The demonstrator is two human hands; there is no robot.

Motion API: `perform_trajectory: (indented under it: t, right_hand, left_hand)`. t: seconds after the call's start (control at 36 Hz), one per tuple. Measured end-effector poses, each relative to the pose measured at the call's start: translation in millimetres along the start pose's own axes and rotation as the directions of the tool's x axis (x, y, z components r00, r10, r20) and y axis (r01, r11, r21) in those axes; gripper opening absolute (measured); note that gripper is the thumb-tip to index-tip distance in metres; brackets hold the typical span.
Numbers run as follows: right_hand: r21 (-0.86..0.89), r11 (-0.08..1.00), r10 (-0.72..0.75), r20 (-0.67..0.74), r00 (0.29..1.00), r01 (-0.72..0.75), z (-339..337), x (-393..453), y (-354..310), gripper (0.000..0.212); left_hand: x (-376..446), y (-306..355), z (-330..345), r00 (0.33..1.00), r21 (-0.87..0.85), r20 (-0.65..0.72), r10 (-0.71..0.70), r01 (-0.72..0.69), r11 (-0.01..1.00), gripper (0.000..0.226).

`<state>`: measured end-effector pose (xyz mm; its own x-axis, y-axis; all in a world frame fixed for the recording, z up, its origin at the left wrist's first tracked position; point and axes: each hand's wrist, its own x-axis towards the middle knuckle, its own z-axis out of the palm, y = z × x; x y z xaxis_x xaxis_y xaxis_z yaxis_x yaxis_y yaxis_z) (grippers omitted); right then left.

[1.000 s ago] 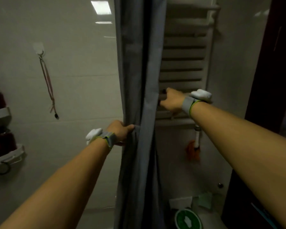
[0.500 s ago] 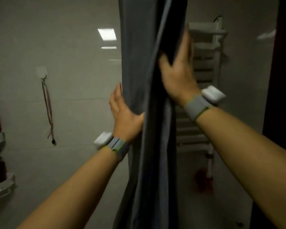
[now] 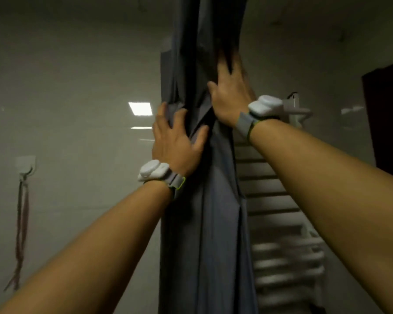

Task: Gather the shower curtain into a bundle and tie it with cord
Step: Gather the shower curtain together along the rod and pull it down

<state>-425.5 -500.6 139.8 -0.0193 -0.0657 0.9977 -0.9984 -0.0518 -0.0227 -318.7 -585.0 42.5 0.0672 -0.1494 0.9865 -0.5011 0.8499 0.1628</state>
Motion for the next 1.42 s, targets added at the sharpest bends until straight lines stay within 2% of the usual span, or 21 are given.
perform_trajectory:
  t: [0.08, 0.17, 0.25, 0.31, 0.36, 0.42, 0.5, 0.56, 0.58, 0.64, 0.67, 0.69, 0.75, 0.81, 0.83, 0.89, 0.97, 1.11, 1.22, 1.33, 1.42]
  right_hand:
    - [0.136, 0.991, 0.005, -0.064, 0.998, 0.004, 15.4, 14.1, 11.6, 0.076]
    - [0.239, 0.968, -0.018, -0.234, 0.972, 0.075, 24.9, 29.9, 5.4, 0.073]
    - [0.053, 0.973, -0.166, -0.509, 0.845, 0.223, 19.3, 48.0, -7.6, 0.067]
    - [-0.139, 0.965, -0.259, -0.613, 0.747, 0.220, 10.7, 60.3, -11.8, 0.064]
    - [-0.224, 0.951, -0.309, -0.634, 0.709, 0.214, 9.9, 70.6, -9.6, 0.063]
    - [-0.210, 0.942, -0.333, -0.524, 0.784, 0.261, 15.2, 79.7, -11.4, 0.065]
    - [-0.037, 0.957, -0.291, -0.077, 0.954, 0.289, 32.4, 101.3, -17.2, 0.070]
    - [0.032, 0.961, -0.273, 0.227, 0.935, 0.273, 48.5, 113.8, -12.2, 0.062]
    - [0.051, 0.966, -0.256, 0.287, 0.923, 0.252, 54.3, 118.6, -8.0, 0.059]
    - [-0.021, 0.970, -0.234, 0.157, 0.959, 0.241, 62.7, 124.5, 0.9, 0.056]
    - [-0.067, 0.974, -0.215, 0.039, 0.976, 0.218, 63.6, 123.4, 4.6, 0.055]
    - [-0.081, 0.980, -0.182, -0.027, 0.983, 0.180, 68.4, 125.1, 8.2, 0.056]
    - [-0.103, 0.985, -0.142, 0.005, 0.990, 0.142, 82.8, 131.2, 13.6, 0.060]
    - [-0.181, 0.970, -0.151, 0.082, 0.985, 0.163, 109.5, 137.3, 18.6, 0.063]
    - [-0.199, 0.966, -0.146, 0.112, 0.983, 0.166, 121.6, 140.5, 22.1, 0.064]
    - [-0.201, 0.966, -0.128, 0.162, 0.979, 0.159, 144.7, 148.9, 27.0, 0.065]
    - [-0.258, 0.951, -0.128, 0.170, 0.977, 0.169, 173.0, 153.0, 36.5, 0.067]
    - [-0.349, 0.918, -0.033, 0.407, 0.913, 0.189, 250.4, 142.9, 50.9, 0.074]
    - [-0.372, 0.913, 0.065, 0.542, 0.838, 0.170, 312.0, 116.7, 49.3, 0.083]
    - [-0.356, 0.926, 0.081, 0.507, 0.858, 0.123, 310.3, 102.6, 48.4, 0.087]
    - [-0.294, 0.954, 0.127, 0.562, 0.817, 0.054, 297.0, 44.9, 38.1, 0.080]
  left_hand:
    - [30.7, -8.2, 2.4, 0.990, -0.076, -0.138, -0.020, 0.009, 0.997, 0.055]
    - [67.6, -15.3, 6.0, 0.976, -0.007, -0.175, 0.128, -0.131, 0.991, 0.069]
    - [93.9, -8.9, 6.3, 0.939, 0.051, -0.197, 0.282, -0.277, 0.959, 0.084]
    - [106.0, -2.7, 2.0, 0.932, 0.039, -0.244, 0.268, -0.266, 0.963, 0.080]
    - [120.1, -0.2, 0.0, 0.950, -0.017, -0.275, 0.151, -0.162, 0.987, 0.072]
    - [132.5, 2.3, -1.4, 0.965, -0.025, -0.228, 0.132, -0.141, 0.990, 0.065]
    - [152.7, -10.9, 12.3, 0.984, -0.038, -0.031, 0.176, -0.177, 0.984, 0.051]
    - [165.2, -32.7, 21.7, 0.987, -0.025, 0.157, 0.033, -0.030, 0.999, 0.040]
    - [169.2, -44.0, 24.0, 0.957, -0.017, 0.273, -0.096, 0.105, 0.994, 0.034]
    - [169.5, -59.7, 22.7, 0.810, 0.005, 0.492, -0.318, 0.362, 0.932, 0.028]
    - [168.6, -62.8, 22.3, 0.774, 0.011, 0.526, -0.352, 0.408, 0.913, 0.029]
    - [171.4, -65.1, 24.0, 0.804, -0.028, 0.491, -0.336, 0.400, 0.916, 0.033]
    - [182.1, -66.1, 34.3, 0.942, -0.233, 0.198, -0.269, 0.312, 0.921, 0.048]
    - [185.2, -53.7, 41.2, 0.980, -0.391, -0.062, -0.191, 0.152, 0.908, 0.054]
    - [184.5, -47.3, 45.4, 0.988, -0.413, -0.100, -0.116, 0.065, 0.908, 0.056]
    - [186.6, -48.0, 58.9, 0.999, -0.415, -0.036, -0.024, 0.007, 0.910, 0.059]
    - [196.1, -81.1, 75.4, 0.993, -0.045, 0.100, -0.065, 0.070, 0.997, 0.055]
    - [205.5, -158.2, 114.3, 0.904, 0.308, 0.331, -0.272, 0.169, 0.936, 0.073]
    - [180.9, -204.8, 146.4, 0.909, 0.503, 0.342, -0.237, 0.036, 0.863, 0.077]
    - [162.7, -211.4, 143.1, 0.958, 0.409, 0.254, -0.134, 0.019, 0.912, 0.089]
    - [102.7, -210.7, 133.9, 0.935, 0.148, 0.270, -0.231, 0.197, 0.969, 0.108]
